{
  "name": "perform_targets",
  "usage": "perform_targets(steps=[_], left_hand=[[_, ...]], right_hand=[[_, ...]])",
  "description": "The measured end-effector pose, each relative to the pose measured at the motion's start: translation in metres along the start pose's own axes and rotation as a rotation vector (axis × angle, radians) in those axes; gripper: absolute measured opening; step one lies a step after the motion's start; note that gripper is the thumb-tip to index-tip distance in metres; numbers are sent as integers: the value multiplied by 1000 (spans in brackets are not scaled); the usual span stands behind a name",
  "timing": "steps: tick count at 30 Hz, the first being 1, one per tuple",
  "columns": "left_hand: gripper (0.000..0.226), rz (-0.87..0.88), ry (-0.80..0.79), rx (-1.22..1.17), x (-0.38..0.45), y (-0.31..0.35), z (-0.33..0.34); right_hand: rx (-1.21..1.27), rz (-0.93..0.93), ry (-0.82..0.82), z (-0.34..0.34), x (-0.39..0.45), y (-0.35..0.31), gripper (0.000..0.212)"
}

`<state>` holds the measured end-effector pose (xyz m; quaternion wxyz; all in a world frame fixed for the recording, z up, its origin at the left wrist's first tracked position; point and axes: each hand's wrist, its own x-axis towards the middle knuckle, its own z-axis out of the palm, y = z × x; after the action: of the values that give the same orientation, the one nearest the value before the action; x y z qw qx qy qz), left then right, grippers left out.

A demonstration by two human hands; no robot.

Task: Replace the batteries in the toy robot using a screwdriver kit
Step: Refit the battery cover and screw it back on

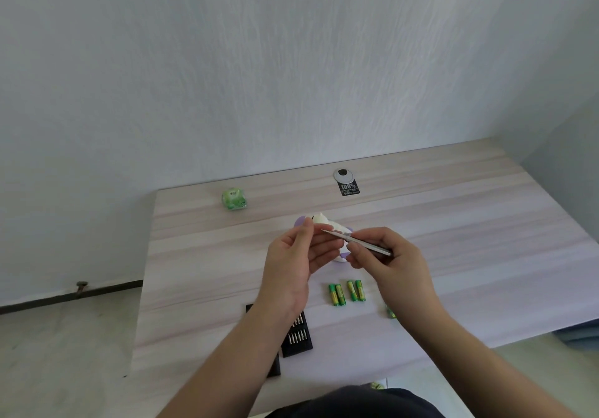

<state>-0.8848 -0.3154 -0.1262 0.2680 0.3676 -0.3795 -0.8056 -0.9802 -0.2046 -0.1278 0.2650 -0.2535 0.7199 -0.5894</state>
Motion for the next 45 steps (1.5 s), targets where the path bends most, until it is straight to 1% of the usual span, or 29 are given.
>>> perform_targets(steps=[7, 10, 19, 23, 25, 27, 31, 33, 35, 37, 41, 42, 45], left_hand=[[37, -17, -36, 13, 4, -3, 0], [36, -19, -29, 17, 8, -7, 4], [36, -53, 53, 3, 34, -29, 26], [34, -65, 158, 25, 49, -43, 27], [31, -19, 233, 54, 56, -49, 23], [29, 47, 297, 133, 63, -56, 16], [20, 234, 416, 410, 79, -76, -4], [11, 321, 429, 545, 85, -84, -11], [7, 386, 421, 627, 89, -89, -14], [16, 417, 384, 706, 100, -97, -19], [57, 350, 320, 826, 124, -115, -29], [66, 356, 314, 866, 128, -119, -29], [83, 379, 308, 992, 135, -125, -26]], right_hand=[[1, 25, 23, 1, 0, 7, 10], [13, 44, 23, -3, 4, 11, 10], [46, 60, -3, -30, 31, 23, 8], [65, 77, -17, -40, 43, 31, 8], [50, 99, -24, -44, 51, 40, 7], [33, 139, -28, -47, 59, 49, 4], [22, 194, -55, -48, 75, 69, 4], [-12, 210, -76, -48, 83, 80, 4], [-78, 211, -83, -47, 90, 88, 4], [-143, 199, -71, -45, 95, 93, 4], [-170, 213, -76, -38, 106, 99, 5], [-176, 217, -85, -37, 108, 100, 5], [-183, 223, -97, -33, 113, 104, 6]])
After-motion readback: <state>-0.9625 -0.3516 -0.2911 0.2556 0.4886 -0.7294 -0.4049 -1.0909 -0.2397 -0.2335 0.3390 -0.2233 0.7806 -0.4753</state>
